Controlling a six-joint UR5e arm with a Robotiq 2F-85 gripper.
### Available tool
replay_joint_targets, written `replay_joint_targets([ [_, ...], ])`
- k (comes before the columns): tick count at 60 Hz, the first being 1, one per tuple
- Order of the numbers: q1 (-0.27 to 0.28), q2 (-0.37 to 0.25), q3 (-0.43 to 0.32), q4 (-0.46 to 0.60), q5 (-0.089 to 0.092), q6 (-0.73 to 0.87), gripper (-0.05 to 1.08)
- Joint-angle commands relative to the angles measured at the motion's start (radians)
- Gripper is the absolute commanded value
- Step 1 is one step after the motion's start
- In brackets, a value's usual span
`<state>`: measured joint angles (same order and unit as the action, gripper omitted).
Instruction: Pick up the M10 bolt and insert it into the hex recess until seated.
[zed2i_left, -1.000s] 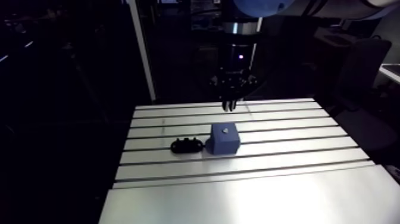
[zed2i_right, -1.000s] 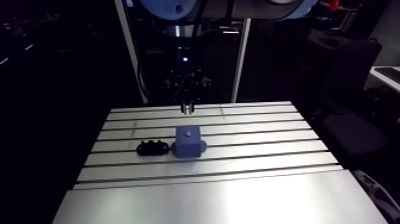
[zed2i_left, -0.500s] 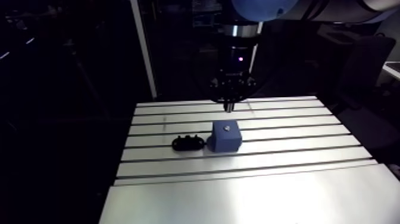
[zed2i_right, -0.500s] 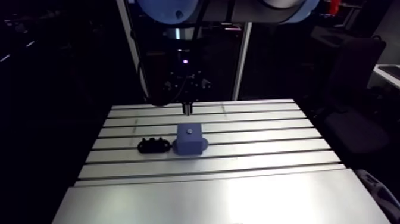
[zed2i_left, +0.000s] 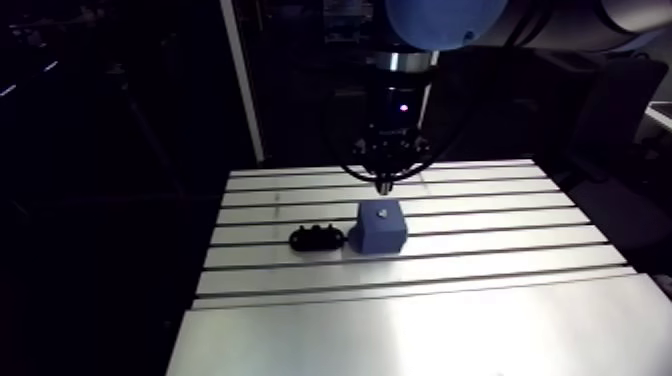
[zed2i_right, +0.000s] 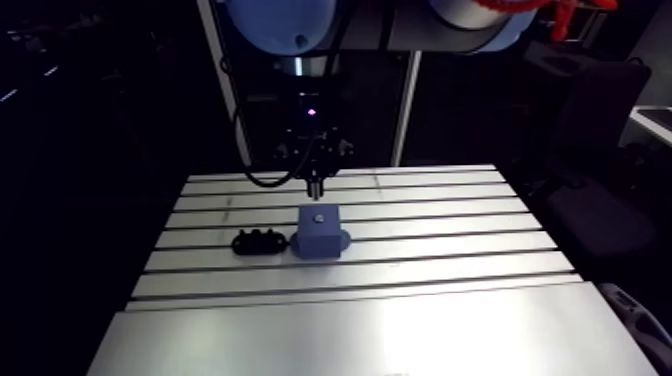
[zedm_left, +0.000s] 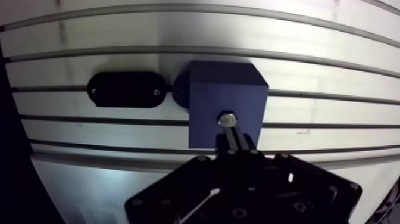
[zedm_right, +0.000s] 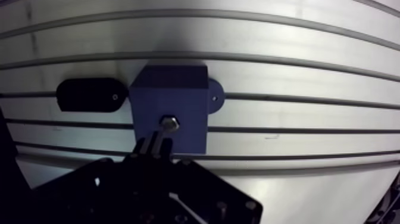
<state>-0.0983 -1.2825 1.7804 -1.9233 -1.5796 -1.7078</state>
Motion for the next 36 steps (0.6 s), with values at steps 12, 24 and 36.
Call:
replay_joint_targets([
  [12,0.000,0.002,0.024,-0.044,0.000,-0.006,1.08],
  [24,0.000,0.001,0.037,-0.046,-0.001,-0.011,1.08],
  [36,0.000,0.004,0.038,-0.044,-0.001,-0.014,1.08],
])
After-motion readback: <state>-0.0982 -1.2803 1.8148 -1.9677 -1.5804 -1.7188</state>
